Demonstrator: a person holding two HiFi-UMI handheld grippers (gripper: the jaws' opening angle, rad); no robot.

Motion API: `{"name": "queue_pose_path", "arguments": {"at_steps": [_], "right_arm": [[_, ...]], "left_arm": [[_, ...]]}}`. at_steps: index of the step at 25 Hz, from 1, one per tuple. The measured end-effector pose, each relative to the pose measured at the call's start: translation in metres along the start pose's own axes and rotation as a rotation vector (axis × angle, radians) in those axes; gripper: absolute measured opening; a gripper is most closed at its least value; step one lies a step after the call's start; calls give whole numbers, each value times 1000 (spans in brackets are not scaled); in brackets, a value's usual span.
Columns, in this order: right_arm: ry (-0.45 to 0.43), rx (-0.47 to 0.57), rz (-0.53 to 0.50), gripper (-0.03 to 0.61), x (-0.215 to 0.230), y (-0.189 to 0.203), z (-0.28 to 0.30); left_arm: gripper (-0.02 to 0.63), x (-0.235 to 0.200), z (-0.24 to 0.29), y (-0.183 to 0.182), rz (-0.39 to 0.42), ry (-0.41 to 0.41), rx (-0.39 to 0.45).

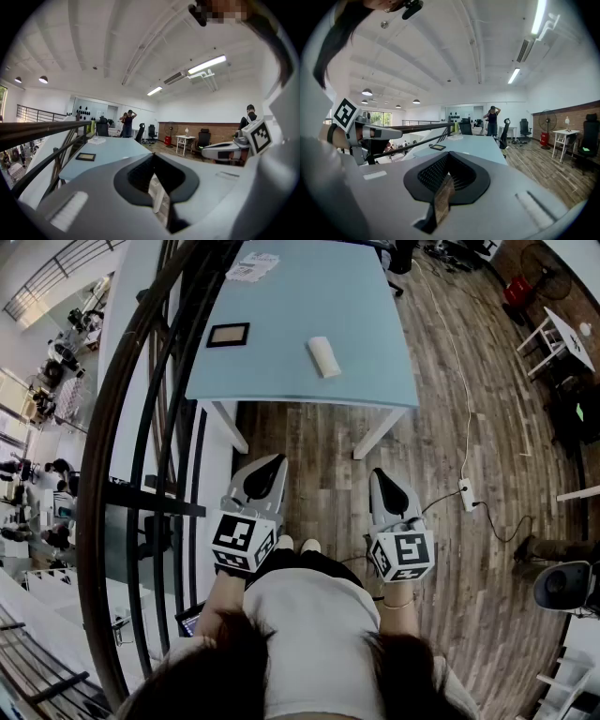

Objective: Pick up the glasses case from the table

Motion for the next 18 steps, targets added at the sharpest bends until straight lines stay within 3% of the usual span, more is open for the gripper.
{"name": "queue_pose_path", "arguments": {"at_steps": [18], "right_arm": [[-22, 36, 39, 5, 14, 7, -1]], "left_arm": [[57, 8, 1, 7, 17, -39, -19]]}}
Point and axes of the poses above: the fingertips, and each gripper's own axes: z forward along the fingers, x to its right, y out of its underside, the point moved 2 cm from there along -z, backward along the fingers, and after that the axes turned 7 degrees about z, right-handed, at the moved point
